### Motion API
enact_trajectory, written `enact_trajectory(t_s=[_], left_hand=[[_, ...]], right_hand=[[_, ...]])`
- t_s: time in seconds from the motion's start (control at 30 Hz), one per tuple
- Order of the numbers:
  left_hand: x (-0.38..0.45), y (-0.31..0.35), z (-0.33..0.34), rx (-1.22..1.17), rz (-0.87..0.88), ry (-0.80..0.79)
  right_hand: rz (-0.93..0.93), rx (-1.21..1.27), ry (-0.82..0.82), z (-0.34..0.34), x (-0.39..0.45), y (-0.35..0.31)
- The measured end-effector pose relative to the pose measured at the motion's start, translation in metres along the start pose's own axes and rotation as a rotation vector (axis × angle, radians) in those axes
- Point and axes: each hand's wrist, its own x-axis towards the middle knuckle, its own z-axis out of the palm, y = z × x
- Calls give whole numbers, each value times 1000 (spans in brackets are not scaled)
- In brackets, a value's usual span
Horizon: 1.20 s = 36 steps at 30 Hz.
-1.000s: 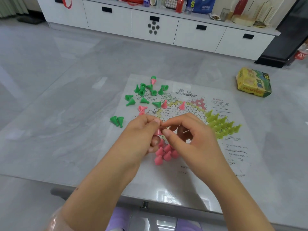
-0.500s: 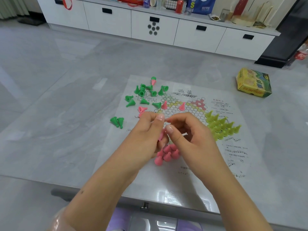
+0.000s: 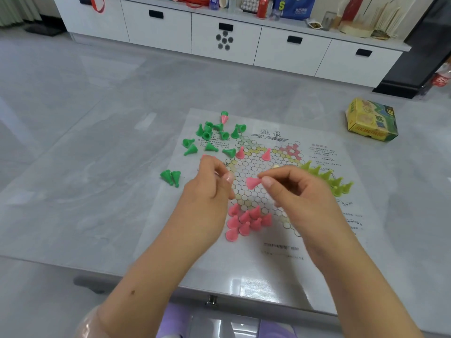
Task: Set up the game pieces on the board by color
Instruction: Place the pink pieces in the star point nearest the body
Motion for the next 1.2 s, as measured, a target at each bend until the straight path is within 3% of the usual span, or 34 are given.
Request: enact_trajectory(t_s=[0.13, 0.23, 0.43, 1.2], left_hand=[[0, -2, -2, 213, 52, 91], [3, -4, -3, 308, 16, 152], [3, -4, -3, 279, -46, 141], [2, -4, -13, 236, -69, 138]], right_hand=[[99, -35, 142, -13, 10, 14], [164, -35, 123, -8, 12, 19], [265, 10, 76, 2, 13, 19], [290, -47, -24, 10, 18, 20]])
